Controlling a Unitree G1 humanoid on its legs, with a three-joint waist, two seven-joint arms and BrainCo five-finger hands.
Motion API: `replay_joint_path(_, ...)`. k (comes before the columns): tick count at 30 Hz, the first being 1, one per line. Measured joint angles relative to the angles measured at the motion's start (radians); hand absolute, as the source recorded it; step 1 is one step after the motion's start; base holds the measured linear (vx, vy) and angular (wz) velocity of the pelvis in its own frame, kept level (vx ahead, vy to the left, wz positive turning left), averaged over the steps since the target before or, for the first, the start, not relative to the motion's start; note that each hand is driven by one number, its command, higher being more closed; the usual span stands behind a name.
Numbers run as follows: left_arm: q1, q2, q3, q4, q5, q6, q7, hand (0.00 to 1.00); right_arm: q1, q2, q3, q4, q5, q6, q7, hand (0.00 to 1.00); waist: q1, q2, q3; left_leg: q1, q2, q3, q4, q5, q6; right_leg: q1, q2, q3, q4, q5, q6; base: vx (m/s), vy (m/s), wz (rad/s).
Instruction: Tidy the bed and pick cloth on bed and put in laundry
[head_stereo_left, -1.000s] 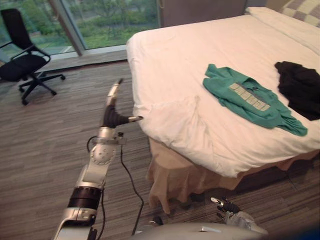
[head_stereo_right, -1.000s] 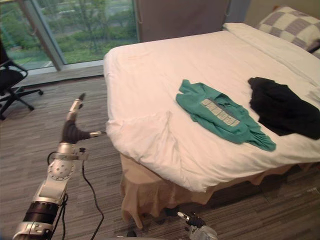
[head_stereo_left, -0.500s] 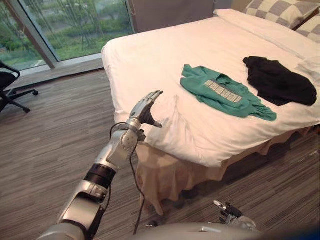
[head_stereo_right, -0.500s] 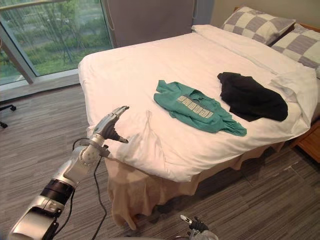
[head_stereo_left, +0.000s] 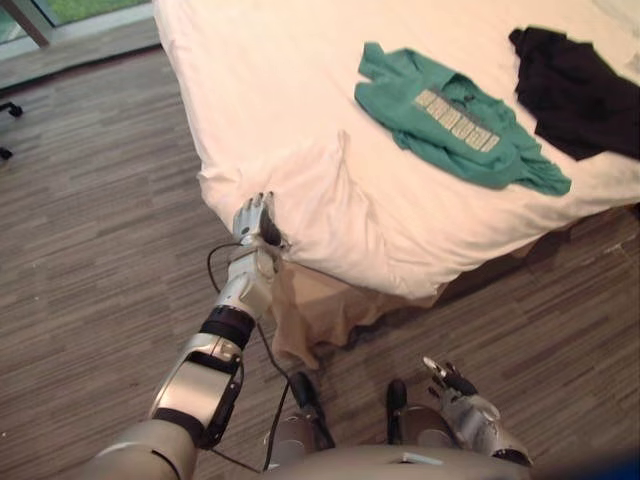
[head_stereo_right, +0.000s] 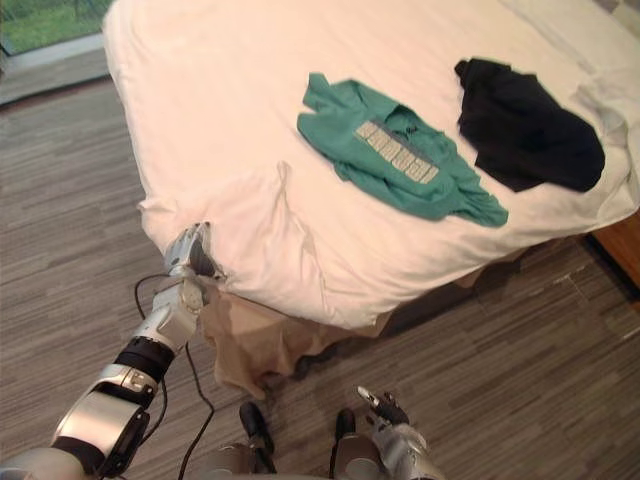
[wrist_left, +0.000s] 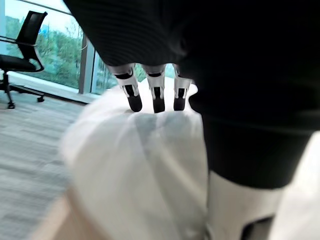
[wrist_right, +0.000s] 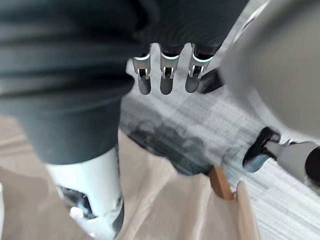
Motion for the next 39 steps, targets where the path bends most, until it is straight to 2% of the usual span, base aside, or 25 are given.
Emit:
replay_joint_path(6,-0.049,-0.005,-0.013,0.0,-0.001,-0.106,0.017,1.0,0.011,-0.014,0.027,-0.011,-0.003,-0.025,-0.001,0.0,0.002,0.004,0.022,-0.01,0.0,0.004,-0.005,-0.003,-0.002,-0.02,-0.004,-0.001,0.025,0.0,0.0,-0.04,0.022,0.02)
replay_joint_path(9,-0.052,0.018,-0.069,-0.002,-0.022,-0.164,0.014,1.0,0.015,-0.009,0.04,-0.011,-0.011,-0.036,0.006,0.0,0.004,0.005,0.022,-0.009,-0.005,0.002,-0.005,-0.011,-0.004,-0.019,-0.009,-0.004,0.033,0.0,0.001,-0.01,0.038,0.06)
replay_joint_path(11,-0.058,0.041,-0.113,-0.037,-0.063,-0.209,-0.03,1.0,0.026,-0.011,0.038,-0.011,-0.012,-0.045,0.012,0.0,0.01,0.005,0.021,-0.003,-0.01,-0.004,-0.005,-0.011,-0.003,-0.013,-0.015,-0.009,0.038,-0.001,0.002,0.02,0.035,0.08)
replay_joint_path(13,-0.057,0.056,-0.138,-0.071,-0.092,-0.231,-0.054,1.0,0.033,-0.011,0.034,-0.011,-0.013,-0.047,0.012,0.0,0.016,0.006,0.021,0.003,-0.014,-0.006,-0.005,-0.008,0.001,-0.007,-0.019,-0.012,0.039,-0.002,0.004,0.03,0.027,0.06)
replay_joint_path(18,-0.04,0.111,-0.167,-0.179,-0.216,-0.303,-0.193,1.0,0.052,-0.012,0.005,-0.003,-0.014,-0.046,0.011,0.0,0.024,0.018,0.017,0.042,-0.03,-0.042,-0.005,-0.005,0.005,0.056,-0.037,-0.047,0.031,-0.012,0.016,0.05,0.032,0.22)
replay_joint_path(22,0.086,0.176,-0.161,-0.268,-0.342,-0.347,-0.271,1.0,0.056,-0.018,-0.011,0.023,-0.013,-0.043,0.008,0.0,0.029,0.038,0.001,0.066,-0.034,-0.085,-0.006,-0.007,0.005,0.12,-0.036,-0.086,-0.007,-0.012,0.018,0.04,0.01,0.25)
replay_joint_path(25,0.216,0.18,-0.104,-0.338,-0.432,-0.384,-0.311,1.0,0.052,-0.032,-0.013,0.04,-0.011,-0.027,0.002,0.0,0.039,0.05,-0.009,0.07,-0.036,-0.117,-0.006,-0.007,0.005,0.154,-0.034,-0.118,-0.04,-0.012,0.02,0.05,-0.003,0.28)
replay_joint_path(27,0.322,0.177,-0.069,-0.374,-0.477,-0.413,-0.335,1.0,0.052,-0.036,-0.014,0.054,-0.01,-0.013,-0.002,0.0,0.057,0.048,-0.01,0.087,-0.037,-0.135,-0.006,-0.011,0.01,0.186,-0.029,-0.126,-0.057,-0.012,0.022,0.08,-0.018,0.19)
replay_joint_path(30,0.482,0.163,-0.034,-0.395,-0.529,-0.443,-0.36,1.0,0.048,-0.037,-0.016,0.079,-0.005,0.01,-0.007,0.0,0.067,0.036,-0.02,0.1,-0.04,-0.164,-0.006,-0.015,0.01,0.222,-0.023,-0.152,-0.083,-0.012,0.023,0.09,-0.031,0.25)
replay_joint_path(33,0.602,0.118,-0.004,-0.395,-0.533,-0.445,-0.38,1.0,0.04,-0.037,-0.016,0.102,0.001,0.017,-0.007,0.0,0.088,0.026,-0.026,0.1,-0.04,-0.178,-0.006,-0.016,0.01,0.237,-0.019,-0.168,-0.099,-0.012,0.022,0.07,-0.028,0.16)
replay_joint_path(34,0.658,0.098,0.0,-0.393,-0.535,-0.444,-0.388,0.0,0.031,-0.037,-0.023,0.113,0.002,0.024,-0.007,0.0,0.09,0.023,-0.027,0.101,-0.042,-0.188,-0.006,-0.016,0.009,0.245,-0.017,-0.173,-0.105,-0.013,0.022,0.07,-0.022,0.14)
replay_joint_path(37,0.763,0.042,0.019,-0.355,-0.57,-0.439,-0.387,0.0,0.023,-0.042,-0.028,0.123,0.002,0.026,-0.003,0.0,0.105,0.021,-0.028,0.114,-0.048,-0.197,-0.006,-0.02,0.004,0.262,-0.011,-0.172,-0.115,-0.013,0.022,0.05,-0.013,0.01)
replay_joint_path(39,0.791,0.007,0.056,-0.286,-0.578,-0.439,-0.35,0.0,0.023,-0.048,-0.028,0.135,0.002,0.032,0.005,0.0,0.116,0.02,-0.029,0.132,-0.048,-0.199,-0.006,-0.024,0.0,0.278,-0.01,-0.17,-0.116,-0.016,0.02,0.01,-0.008,-0.02)
